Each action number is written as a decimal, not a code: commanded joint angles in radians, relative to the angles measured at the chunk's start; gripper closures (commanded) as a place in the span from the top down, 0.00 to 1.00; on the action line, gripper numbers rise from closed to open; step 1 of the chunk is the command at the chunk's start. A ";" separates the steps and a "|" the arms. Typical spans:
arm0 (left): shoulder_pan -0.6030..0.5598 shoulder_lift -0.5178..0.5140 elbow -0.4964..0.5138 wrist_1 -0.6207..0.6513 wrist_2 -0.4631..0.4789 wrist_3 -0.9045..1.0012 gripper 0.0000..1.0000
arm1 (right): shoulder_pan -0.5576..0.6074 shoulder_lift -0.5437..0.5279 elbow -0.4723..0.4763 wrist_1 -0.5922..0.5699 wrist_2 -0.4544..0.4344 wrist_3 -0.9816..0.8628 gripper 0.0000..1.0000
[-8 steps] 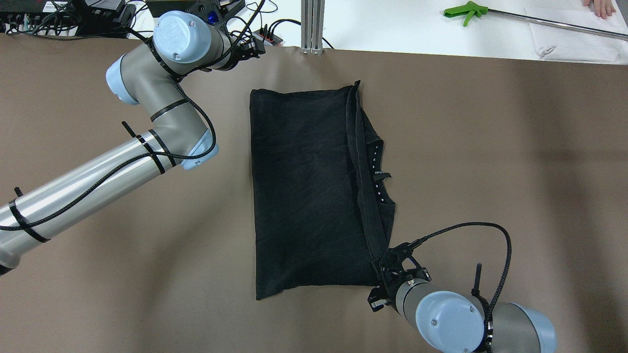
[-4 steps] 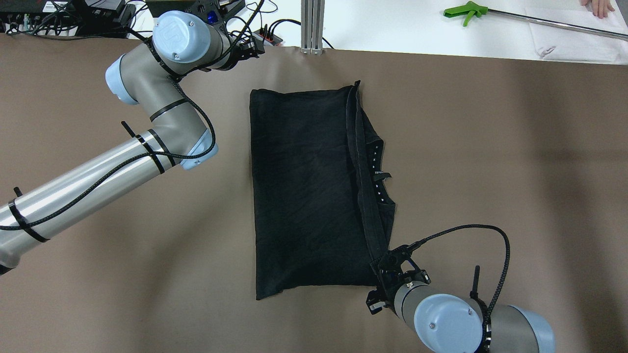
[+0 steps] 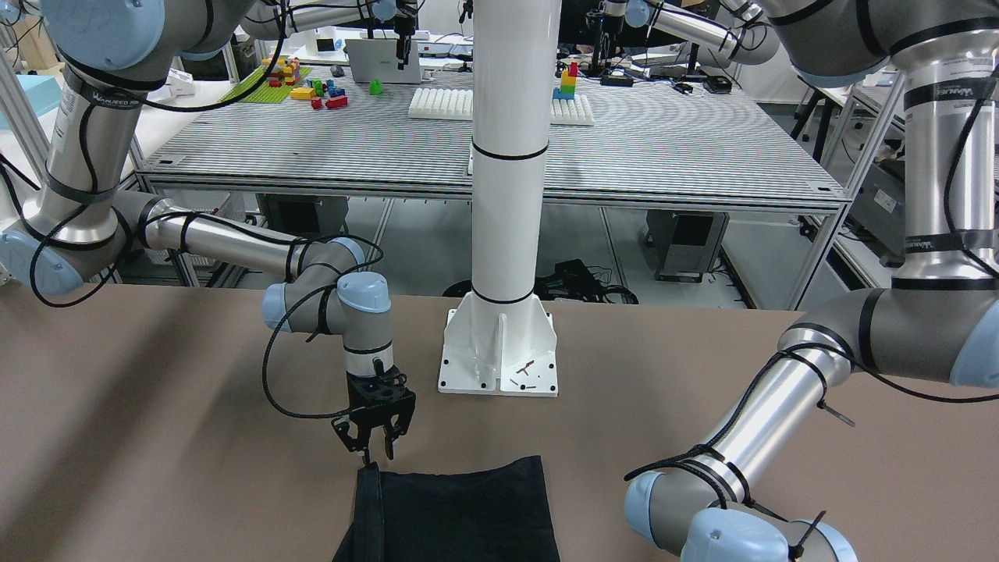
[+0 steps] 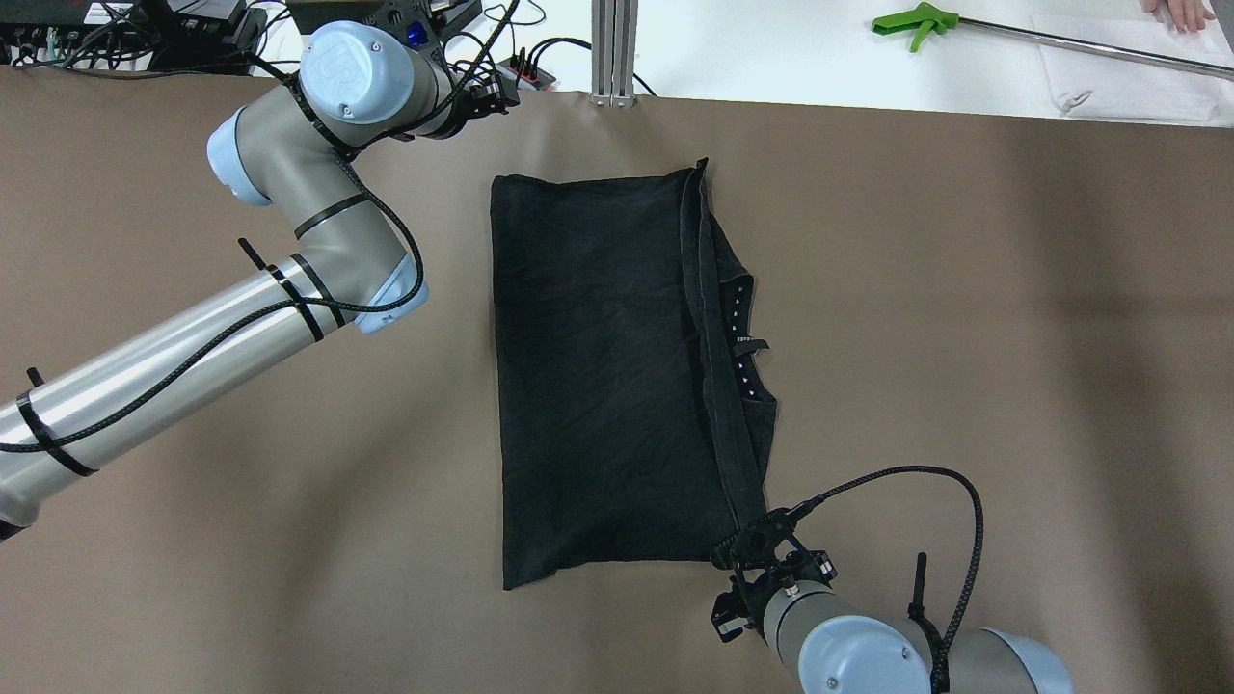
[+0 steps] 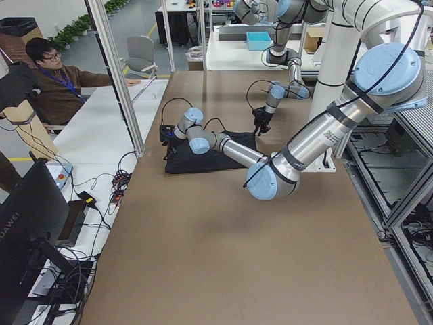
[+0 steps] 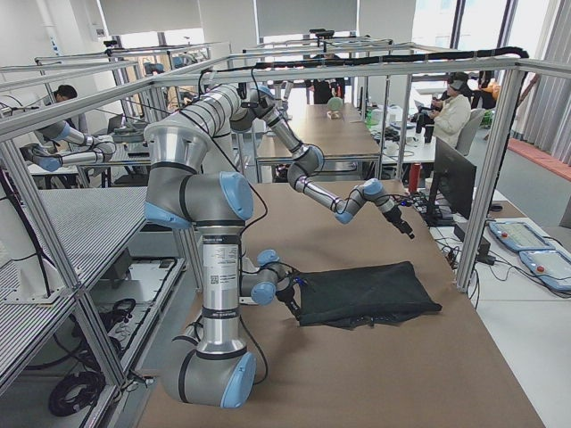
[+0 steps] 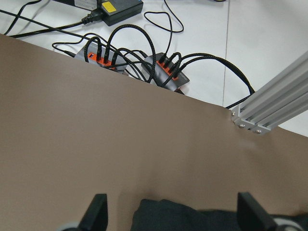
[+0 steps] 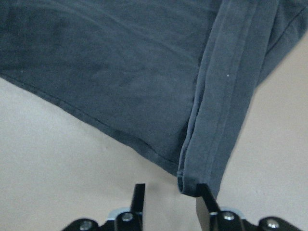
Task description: Fold clothes
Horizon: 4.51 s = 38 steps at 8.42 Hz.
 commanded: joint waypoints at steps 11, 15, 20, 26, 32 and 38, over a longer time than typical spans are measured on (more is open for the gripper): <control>0.015 0.003 0.006 -0.005 0.000 -0.003 0.95 | 0.019 -0.012 0.022 0.000 -0.025 -0.003 0.00; 0.015 0.003 0.008 -0.005 0.002 -0.003 0.95 | 0.143 -0.026 0.041 0.020 0.113 0.001 0.00; 0.015 0.003 0.006 -0.003 0.002 -0.002 0.95 | 0.242 -0.087 0.018 0.212 0.447 0.262 0.00; 0.021 0.016 0.014 -0.005 0.043 0.024 0.95 | 0.242 -0.422 -0.108 1.101 0.573 0.914 0.00; 0.027 0.012 0.011 -0.005 0.043 0.023 0.95 | 0.334 -0.272 -0.131 0.909 0.593 0.804 0.94; 0.019 0.004 0.000 -0.005 0.032 0.020 0.95 | 0.463 0.168 -0.172 0.188 0.333 0.135 0.94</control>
